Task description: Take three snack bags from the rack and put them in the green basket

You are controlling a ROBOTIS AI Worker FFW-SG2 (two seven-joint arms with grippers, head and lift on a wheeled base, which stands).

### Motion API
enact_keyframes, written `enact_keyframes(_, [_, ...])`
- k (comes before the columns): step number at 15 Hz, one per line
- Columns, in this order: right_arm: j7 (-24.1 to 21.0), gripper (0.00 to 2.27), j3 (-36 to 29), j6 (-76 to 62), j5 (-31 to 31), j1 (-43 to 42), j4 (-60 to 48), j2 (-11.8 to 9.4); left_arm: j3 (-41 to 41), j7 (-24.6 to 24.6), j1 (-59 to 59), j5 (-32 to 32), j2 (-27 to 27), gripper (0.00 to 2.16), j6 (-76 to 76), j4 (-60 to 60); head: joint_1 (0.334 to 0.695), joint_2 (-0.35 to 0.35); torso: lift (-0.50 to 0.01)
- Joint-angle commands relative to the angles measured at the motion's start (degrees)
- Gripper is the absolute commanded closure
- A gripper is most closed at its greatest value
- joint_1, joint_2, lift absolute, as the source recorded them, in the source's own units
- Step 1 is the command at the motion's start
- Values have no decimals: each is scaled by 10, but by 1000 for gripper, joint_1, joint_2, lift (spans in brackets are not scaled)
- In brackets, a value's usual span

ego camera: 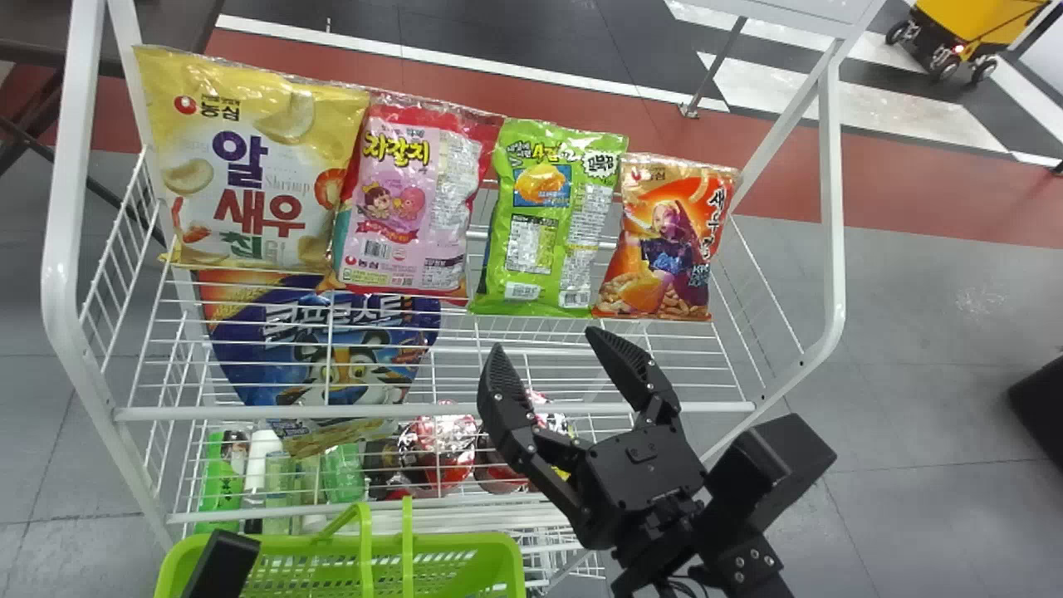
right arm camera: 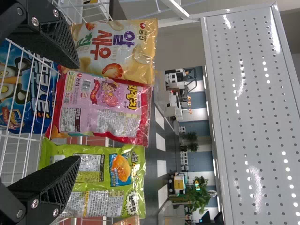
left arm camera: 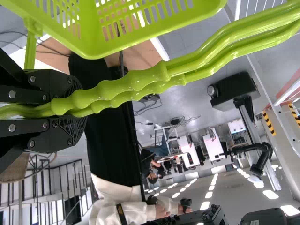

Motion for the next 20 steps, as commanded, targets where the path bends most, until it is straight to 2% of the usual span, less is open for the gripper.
enact_keyframes(1, [0, 140, 0, 0, 0, -1, 1, 1, 0, 0, 1, 0, 0, 1754, -2, 1, 695, -350, -15])
enact_keyframes(12, [0, 140, -2, 2, -3, -22, 22, 1, 4, -5, 3, 3, 1, 1754, -17, 1, 695, -350, -15])
enact_keyframes(20, [-7, 140, 23, 93, 18, -288, 204, 1, 4, -15, 3, 10, 5, 1754, -28, 5, 695, -350, -15])
